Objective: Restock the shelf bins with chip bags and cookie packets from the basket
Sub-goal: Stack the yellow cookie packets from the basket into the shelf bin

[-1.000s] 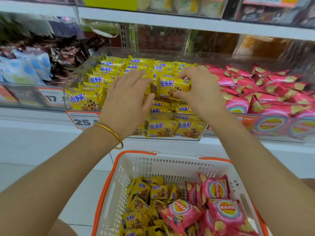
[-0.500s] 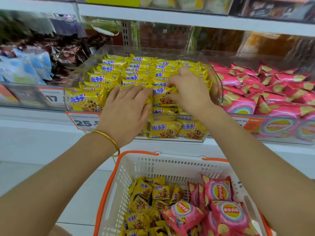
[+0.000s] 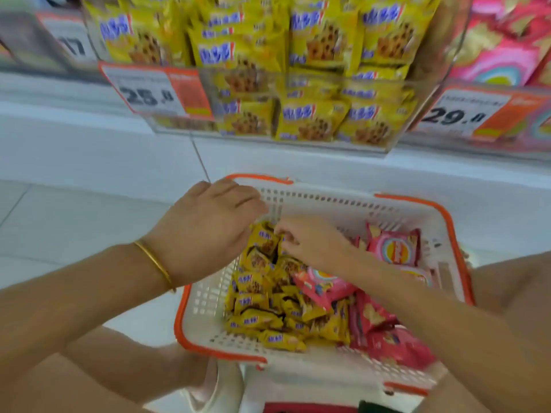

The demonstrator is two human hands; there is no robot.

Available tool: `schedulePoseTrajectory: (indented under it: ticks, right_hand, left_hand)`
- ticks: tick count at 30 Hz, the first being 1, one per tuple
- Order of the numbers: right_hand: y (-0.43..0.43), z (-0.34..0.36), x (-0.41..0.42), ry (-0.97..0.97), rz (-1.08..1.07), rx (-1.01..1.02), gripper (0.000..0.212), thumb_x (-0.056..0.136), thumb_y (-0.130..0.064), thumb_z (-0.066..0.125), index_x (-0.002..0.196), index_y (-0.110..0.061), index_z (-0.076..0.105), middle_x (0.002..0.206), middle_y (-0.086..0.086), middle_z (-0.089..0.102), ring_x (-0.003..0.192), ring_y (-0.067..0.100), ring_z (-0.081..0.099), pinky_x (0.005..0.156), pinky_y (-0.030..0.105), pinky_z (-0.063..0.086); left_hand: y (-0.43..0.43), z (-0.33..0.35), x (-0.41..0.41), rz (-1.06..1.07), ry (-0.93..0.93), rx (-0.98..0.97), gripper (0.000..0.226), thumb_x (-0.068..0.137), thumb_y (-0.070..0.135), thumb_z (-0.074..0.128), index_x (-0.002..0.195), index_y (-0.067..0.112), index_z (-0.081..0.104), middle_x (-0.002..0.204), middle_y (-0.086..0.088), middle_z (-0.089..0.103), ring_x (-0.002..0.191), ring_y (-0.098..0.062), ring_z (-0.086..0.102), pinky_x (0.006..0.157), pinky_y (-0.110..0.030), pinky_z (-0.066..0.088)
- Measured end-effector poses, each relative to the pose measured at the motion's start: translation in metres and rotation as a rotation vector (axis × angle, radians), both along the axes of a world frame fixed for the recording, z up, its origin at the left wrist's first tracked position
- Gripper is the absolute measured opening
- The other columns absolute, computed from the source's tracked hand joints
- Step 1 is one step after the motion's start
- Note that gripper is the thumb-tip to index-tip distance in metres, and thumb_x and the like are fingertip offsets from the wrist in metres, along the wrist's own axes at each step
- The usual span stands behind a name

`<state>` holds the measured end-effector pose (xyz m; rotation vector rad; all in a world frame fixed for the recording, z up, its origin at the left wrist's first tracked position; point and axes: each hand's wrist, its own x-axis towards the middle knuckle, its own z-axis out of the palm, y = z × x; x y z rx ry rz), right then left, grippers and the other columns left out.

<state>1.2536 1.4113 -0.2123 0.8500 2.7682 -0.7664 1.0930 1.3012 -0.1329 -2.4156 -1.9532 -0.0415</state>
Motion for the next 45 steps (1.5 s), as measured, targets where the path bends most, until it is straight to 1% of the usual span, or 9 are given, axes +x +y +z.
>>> schedulePoseTrajectory:
  ticks: [3, 6, 12, 20, 25, 28, 30, 38, 45]
  right_hand:
    - [-0.017, -0.08, -0.015, -0.223, 0.059, -0.198, 0.033, 0.096, -0.021, 0.051, 0.128, -0.011, 0.05, 0.117, 0.01, 0.055, 0.098, 0.023, 0.054, 0.075, 0.035, 0.045]
    - [-0.039, -0.135, -0.031, -0.263, -0.055, -0.265, 0.042, 0.095, -0.017, 0.052, 0.135, -0.008, 0.041, 0.124, 0.016, 0.052, 0.111, 0.034, 0.053, 0.088, 0.045, 0.048]
    - [-0.073, -0.177, -0.036, -0.306, -0.31, -0.134, 0.014, 0.094, -0.008, 0.05, 0.106, -0.008, 0.057, 0.108, 0.011, 0.06, 0.1, 0.028, 0.059, 0.072, 0.034, 0.047]
    - [-0.005, -0.057, 0.008, 0.088, -0.349, -0.577, 0.017, 0.092, -0.023, 0.06, 0.075, -0.02, 0.062, 0.069, 0.002, 0.059, 0.062, 0.015, 0.054, 0.062, 0.028, 0.045]
    - [0.01, 0.022, 0.039, 0.299, -0.41, -0.738, 0.014, 0.091, -0.015, 0.061, 0.077, -0.014, 0.061, 0.072, 0.003, 0.059, 0.067, 0.015, 0.059, 0.068, 0.027, 0.049]
    - [0.018, 0.063, 0.05, 0.356, -0.406, -0.657, 0.018, 0.086, -0.01, 0.067, 0.098, -0.022, 0.062, 0.103, 0.002, 0.064, 0.095, 0.015, 0.064, 0.087, 0.034, 0.052]
    - [0.024, 0.095, 0.055, 0.393, -0.372, -0.538, 0.036, 0.082, -0.013, 0.071, 0.114, -0.023, 0.059, 0.118, -0.004, 0.06, 0.106, 0.006, 0.058, 0.087, 0.019, 0.046]
    - [0.052, 0.204, 0.05, 0.52, -0.376, 0.212, 0.037, 0.071, -0.028, 0.08, 0.102, -0.017, 0.065, 0.077, -0.013, 0.052, 0.066, 0.004, 0.046, 0.062, 0.012, 0.036]
    - [0.086, 0.227, 0.012, 0.311, -0.506, 0.63, 0.04, 0.085, -0.033, 0.065, 0.115, -0.014, 0.048, 0.107, 0.005, 0.056, 0.106, 0.029, 0.054, 0.076, 0.035, 0.04]
  left_hand:
    - [-0.008, -0.012, -0.007, 0.039, 0.068, -0.182, 0.041, 0.076, 0.029, 0.034, 0.095, 0.014, 0.067, 0.095, -0.005, 0.068, 0.082, -0.029, 0.064, 0.062, -0.039, 0.052]
    - [0.0, -0.018, -0.005, 0.122, 0.128, -0.273, 0.035, 0.092, 0.031, 0.034, 0.117, 0.019, 0.055, 0.116, 0.0, 0.059, 0.108, -0.023, 0.054, 0.084, -0.039, 0.045]
    - [0.027, -0.017, -0.007, 0.106, 0.153, -0.362, 0.038, 0.099, 0.035, 0.032, 0.133, 0.021, 0.042, 0.131, 0.002, 0.048, 0.122, -0.02, 0.04, 0.098, -0.038, 0.04]
    - [0.04, -0.027, -0.007, 0.185, 0.084, -0.544, 0.04, 0.096, 0.036, 0.045, 0.132, 0.017, 0.043, 0.128, -0.004, 0.051, 0.116, -0.023, 0.049, 0.093, -0.039, 0.045]
    - [0.055, -0.01, 0.008, 0.267, -0.37, -0.617, 0.052, 0.087, 0.044, 0.06, 0.131, 0.021, 0.045, 0.133, 0.003, 0.049, 0.121, -0.014, 0.048, 0.096, -0.024, 0.039]
    - [0.067, 0.011, 0.021, 0.239, -0.515, -0.477, 0.036, 0.083, 0.036, 0.068, 0.114, 0.022, 0.056, 0.119, 0.005, 0.055, 0.116, -0.012, 0.051, 0.094, -0.025, 0.041]
    - [0.072, 0.033, 0.031, 0.191, -0.54, -0.328, 0.033, 0.081, 0.033, 0.07, 0.109, 0.021, 0.058, 0.109, 0.007, 0.057, 0.109, -0.011, 0.053, 0.088, -0.024, 0.041]
    - [0.094, 0.102, 0.037, 0.123, -0.708, 0.404, 0.041, 0.083, 0.025, 0.069, 0.119, 0.013, 0.053, 0.104, 0.007, 0.055, 0.097, -0.007, 0.053, 0.082, -0.019, 0.044]
    - [0.136, 0.1, 0.026, 0.098, -0.097, 0.361, 0.044, 0.084, 0.031, 0.033, 0.096, 0.01, 0.069, 0.124, -0.014, 0.056, 0.112, -0.038, 0.05, 0.09, -0.049, 0.043]
